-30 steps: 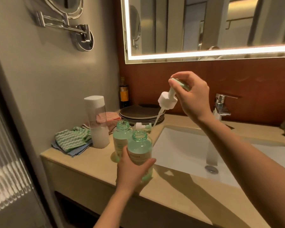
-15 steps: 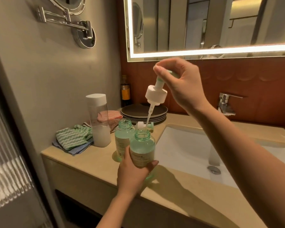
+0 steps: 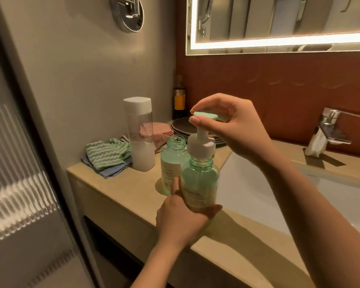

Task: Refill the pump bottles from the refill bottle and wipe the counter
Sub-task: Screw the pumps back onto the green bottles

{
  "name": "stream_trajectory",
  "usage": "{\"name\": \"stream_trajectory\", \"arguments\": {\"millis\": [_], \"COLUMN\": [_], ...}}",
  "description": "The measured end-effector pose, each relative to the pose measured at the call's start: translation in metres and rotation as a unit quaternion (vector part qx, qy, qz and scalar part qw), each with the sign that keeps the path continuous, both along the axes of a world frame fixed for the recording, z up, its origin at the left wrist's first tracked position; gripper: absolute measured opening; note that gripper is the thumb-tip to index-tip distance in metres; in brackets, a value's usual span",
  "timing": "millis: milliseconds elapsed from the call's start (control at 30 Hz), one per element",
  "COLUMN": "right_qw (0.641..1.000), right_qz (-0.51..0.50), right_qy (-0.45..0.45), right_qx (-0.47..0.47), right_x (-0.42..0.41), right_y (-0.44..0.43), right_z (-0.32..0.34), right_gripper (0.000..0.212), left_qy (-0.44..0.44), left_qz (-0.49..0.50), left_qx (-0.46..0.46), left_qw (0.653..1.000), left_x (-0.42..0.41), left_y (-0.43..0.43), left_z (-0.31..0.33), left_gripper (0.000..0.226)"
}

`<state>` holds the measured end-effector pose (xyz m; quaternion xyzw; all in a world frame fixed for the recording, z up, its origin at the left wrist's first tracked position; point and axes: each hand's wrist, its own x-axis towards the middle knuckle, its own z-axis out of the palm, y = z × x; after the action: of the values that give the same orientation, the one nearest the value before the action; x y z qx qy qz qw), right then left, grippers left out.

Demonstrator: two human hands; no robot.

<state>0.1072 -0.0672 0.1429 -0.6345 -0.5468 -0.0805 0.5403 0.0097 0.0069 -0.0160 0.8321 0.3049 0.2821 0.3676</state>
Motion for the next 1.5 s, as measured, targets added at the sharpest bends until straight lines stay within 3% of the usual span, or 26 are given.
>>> {"name": "stream_trajectory", "arguments": {"millis": [133,267,367,533,600,733,1000,1167,1267,1500], "right_qw": [1.0,0.995,0.993,0.963,0.941,0.929,0.937,0.96,0.95,0.947], "right_qz": [0.028,0.053,0.081,0.183,0.228,0.242,0.242,0.169,0.185,0.217], "right_qy": [0.005,-0.032,-0.026,0.096,0.137,0.086,0.081,0.04,0.024,0.032], "right_qx": [0.005,-0.077,-0.086,-0.172,-0.21,-0.265,-0.238,-0.221,-0.25,-0.236], "right_x": [0.005,0.009,0.015,0.038,0.047,0.048,0.036,0.027,0.023,0.035], "right_y": [-0.004,-0.001,0.002,-0.01,-0.017,-0.02,-0.009,0.006,0.005,-0.01], "right_z": [-0.002,-0.009,-0.01,-0.014,-0.017,-0.024,-0.031,-0.037,-0.037,-0.026], "right_gripper": [0.03,0.037,0.042,0.065,0.059,0.046,0.037,0.033,0.029,0.042], "left_qy": [-0.003,-0.001,-0.002,-0.019,-0.018,-0.028,-0.018,-0.036,-0.035,-0.022], "left_qz": [0.001,0.011,0.016,-0.004,-0.003,-0.005,-0.001,0.004,0.007,0.012], "left_qx": [-0.004,-0.009,-0.009,-0.026,-0.025,-0.027,-0.027,-0.038,-0.036,-0.002], "left_qw": [1.0,1.0,1.0,0.999,1.0,0.999,0.999,0.999,0.999,1.0], "left_x": [-0.001,0.001,0.002,0.0,0.0,0.0,0.0,-0.001,-0.002,0.0], "left_y": [0.001,0.001,0.0,-0.001,-0.002,-0.003,-0.004,-0.006,-0.007,-0.005], "left_z": [-0.001,-0.004,-0.005,-0.002,-0.002,-0.001,-0.001,0.003,0.004,0.0], "left_gripper": [0.119,0.117,0.119,0.121,0.121,0.118,0.121,0.098,0.089,0.11]}}
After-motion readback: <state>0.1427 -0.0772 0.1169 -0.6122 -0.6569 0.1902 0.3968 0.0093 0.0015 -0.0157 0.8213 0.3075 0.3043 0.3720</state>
